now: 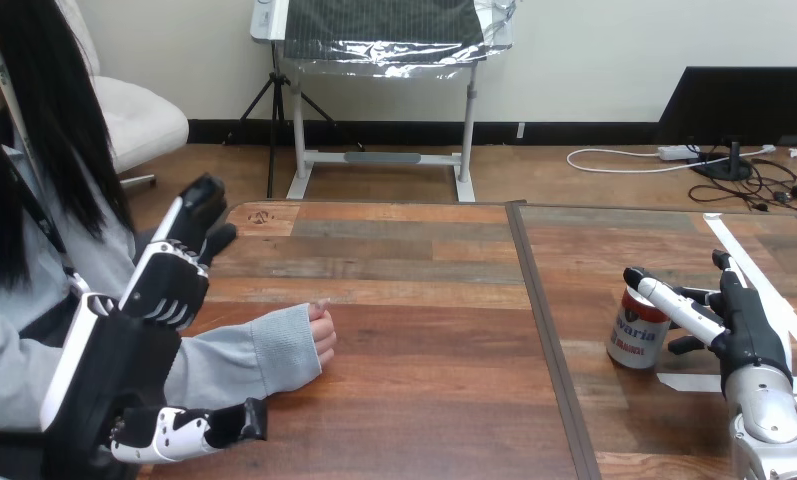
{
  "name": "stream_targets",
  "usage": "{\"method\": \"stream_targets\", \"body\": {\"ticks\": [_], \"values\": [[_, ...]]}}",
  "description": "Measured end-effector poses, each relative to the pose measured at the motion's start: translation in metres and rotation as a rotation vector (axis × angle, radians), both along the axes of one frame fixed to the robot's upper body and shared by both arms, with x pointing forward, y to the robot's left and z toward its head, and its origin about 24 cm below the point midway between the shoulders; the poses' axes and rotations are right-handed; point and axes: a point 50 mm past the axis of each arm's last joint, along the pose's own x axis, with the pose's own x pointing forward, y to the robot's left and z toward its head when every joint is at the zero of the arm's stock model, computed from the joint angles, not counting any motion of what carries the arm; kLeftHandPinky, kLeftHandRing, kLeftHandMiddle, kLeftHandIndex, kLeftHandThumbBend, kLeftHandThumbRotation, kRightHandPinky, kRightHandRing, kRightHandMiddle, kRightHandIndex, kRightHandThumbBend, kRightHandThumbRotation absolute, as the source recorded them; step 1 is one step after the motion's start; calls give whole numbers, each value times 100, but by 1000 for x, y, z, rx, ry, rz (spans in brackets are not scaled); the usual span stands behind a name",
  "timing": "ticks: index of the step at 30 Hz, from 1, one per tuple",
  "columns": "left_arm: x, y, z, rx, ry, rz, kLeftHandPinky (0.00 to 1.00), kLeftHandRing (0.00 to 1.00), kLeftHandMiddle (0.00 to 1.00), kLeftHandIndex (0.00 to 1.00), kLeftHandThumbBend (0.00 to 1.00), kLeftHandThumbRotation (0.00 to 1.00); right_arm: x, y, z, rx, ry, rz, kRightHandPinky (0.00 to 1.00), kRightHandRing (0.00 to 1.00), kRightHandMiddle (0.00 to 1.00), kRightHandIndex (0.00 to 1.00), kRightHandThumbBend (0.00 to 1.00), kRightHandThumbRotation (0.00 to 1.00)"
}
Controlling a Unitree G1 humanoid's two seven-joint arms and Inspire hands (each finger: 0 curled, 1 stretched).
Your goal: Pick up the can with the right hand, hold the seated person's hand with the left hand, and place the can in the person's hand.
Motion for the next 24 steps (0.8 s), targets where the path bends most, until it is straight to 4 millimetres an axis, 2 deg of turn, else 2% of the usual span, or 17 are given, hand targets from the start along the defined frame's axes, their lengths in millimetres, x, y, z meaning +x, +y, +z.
{"method": "stream_targets", "body": {"ticks": [2, 5, 8, 10, 19, 24], "values": [[-1, 0, 0, 3, 2, -1, 94, 99, 100, 96, 100, 48, 0, 0, 0, 0, 0, 0, 61, 76, 84, 98, 100, 51], [-1, 0, 0, 7, 3, 0, 94, 99, 100, 96, 100, 49, 0, 1, 0, 2, 0, 0, 50, 64, 77, 98, 100, 51], [-1, 0, 0, 7, 4, 0, 94, 99, 100, 96, 100, 48, 0, 1, -1, 6, -1, 0, 48, 65, 78, 99, 100, 53], [-1, 0, 0, 5, 5, 0, 94, 99, 100, 96, 100, 47, 0, 2, -1, 7, 0, 2, 54, 70, 81, 99, 100, 55], [0, 0, 0, 1, 19, -5, 94, 98, 100, 96, 100, 46, 1, 7, -2, 12, -4, 15, 69, 82, 87, 99, 100, 57], [1, 0, 0, 3, 20, -6, 95, 99, 100, 96, 100, 47, 2, 9, -2, 7, -6, 27, 70, 84, 88, 99, 100, 58]]}}
